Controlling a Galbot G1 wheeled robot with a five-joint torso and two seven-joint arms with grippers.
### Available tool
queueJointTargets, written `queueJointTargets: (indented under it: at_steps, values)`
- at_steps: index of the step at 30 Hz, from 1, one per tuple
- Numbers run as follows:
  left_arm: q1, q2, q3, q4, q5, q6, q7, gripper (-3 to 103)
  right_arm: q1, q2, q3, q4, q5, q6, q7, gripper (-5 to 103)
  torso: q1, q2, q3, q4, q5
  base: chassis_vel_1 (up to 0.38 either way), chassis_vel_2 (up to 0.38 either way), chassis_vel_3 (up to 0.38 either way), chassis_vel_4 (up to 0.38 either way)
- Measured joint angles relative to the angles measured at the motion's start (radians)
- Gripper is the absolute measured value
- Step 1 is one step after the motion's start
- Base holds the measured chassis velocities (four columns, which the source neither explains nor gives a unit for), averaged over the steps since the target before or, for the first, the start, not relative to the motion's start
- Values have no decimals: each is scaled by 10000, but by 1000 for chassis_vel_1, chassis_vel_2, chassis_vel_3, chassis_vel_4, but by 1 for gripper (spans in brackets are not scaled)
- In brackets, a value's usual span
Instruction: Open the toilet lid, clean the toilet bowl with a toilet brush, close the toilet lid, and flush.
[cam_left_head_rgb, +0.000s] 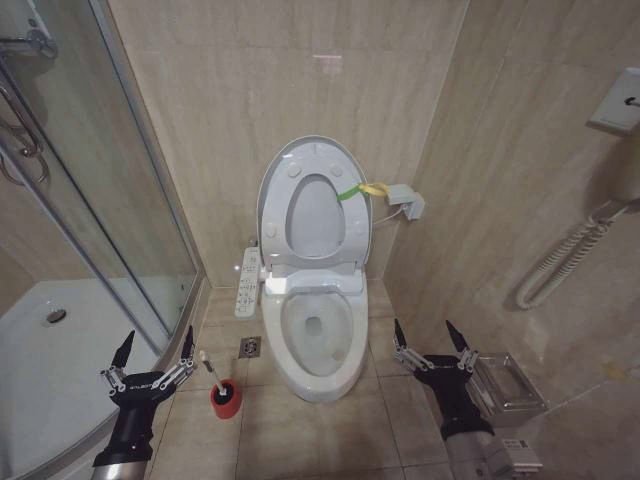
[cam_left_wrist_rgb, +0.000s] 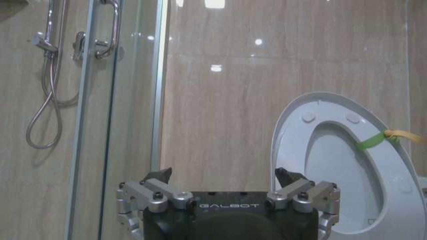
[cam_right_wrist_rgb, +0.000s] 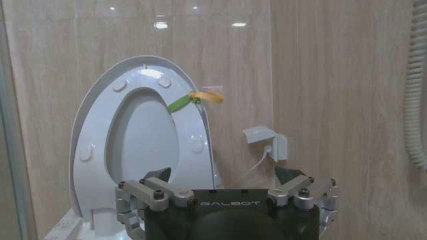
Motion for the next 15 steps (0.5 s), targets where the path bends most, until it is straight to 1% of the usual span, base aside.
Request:
queueJointTargets:
  at_steps: [15]
  values:
    - [0, 0, 0, 0, 0, 0, 0, 100, 23, 56, -1, -66, -1, -61, -39, 100, 0, 0, 0, 0, 0, 0, 0, 0, 0]
